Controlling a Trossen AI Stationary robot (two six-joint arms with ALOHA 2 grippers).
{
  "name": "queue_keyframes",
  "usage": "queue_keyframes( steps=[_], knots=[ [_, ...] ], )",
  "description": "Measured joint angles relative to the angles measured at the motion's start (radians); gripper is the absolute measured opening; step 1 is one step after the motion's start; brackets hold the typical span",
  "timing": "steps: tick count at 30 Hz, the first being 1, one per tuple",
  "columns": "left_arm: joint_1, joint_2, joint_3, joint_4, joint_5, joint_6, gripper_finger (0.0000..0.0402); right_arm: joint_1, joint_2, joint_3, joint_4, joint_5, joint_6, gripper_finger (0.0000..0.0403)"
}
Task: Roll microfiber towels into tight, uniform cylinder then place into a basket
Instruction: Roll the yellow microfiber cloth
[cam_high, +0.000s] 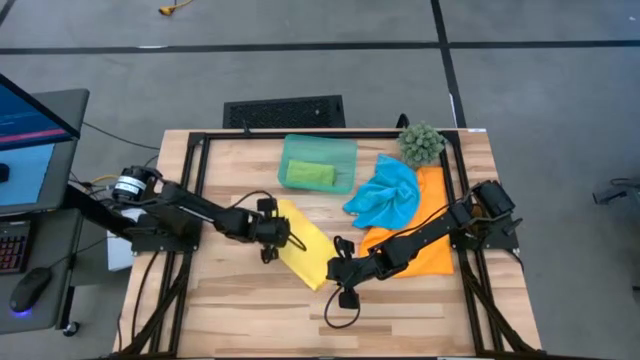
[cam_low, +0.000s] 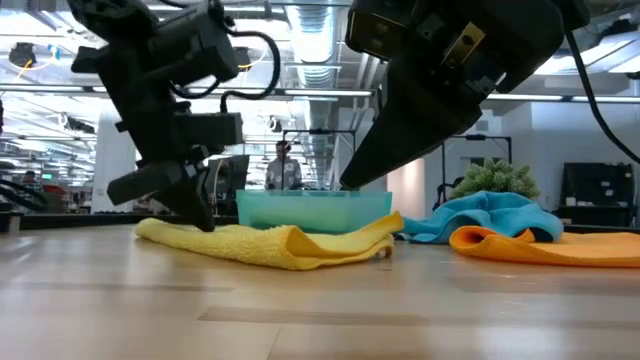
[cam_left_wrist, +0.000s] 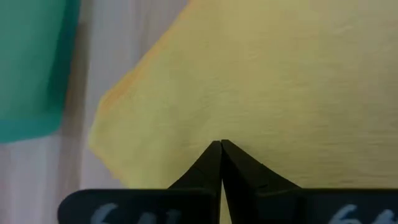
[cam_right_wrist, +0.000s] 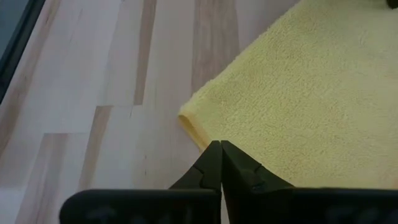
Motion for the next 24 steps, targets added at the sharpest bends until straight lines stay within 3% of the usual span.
queue_keyframes(
  steps=[4, 10, 13, 17, 24],
  knots=[
    [-0.069, 0.000, 0.026, 0.039, -0.001, -0.055, 0.0000, 0.000, 0.000, 0.000, -0.002, 0.000, 0.000, 0.0019],
    [-0.201, 0.000, 0.015, 0.417, 0.071, -0.107, 0.0000, 0.000, 0.000, 0.000, -0.007, 0.000, 0.000, 0.0022],
    [-0.252, 0.000, 0.014, 0.481, 0.022, -0.102, 0.0000, 0.000, 0.000, 0.000, -0.007, 0.000, 0.000, 0.0025],
    [-0.274, 0.022, 0.014, 0.505, -0.042, -0.138, 0.0000, 0.000, 0.000, 0.000, -0.007, 0.000, 0.000, 0.0025],
    [-0.274, 0.184, 0.013, 0.652, -0.010, -0.134, 0.0000, 0.001, 0.000, -0.003, -0.028, 0.000, 0.000, 0.0021]
  ],
)
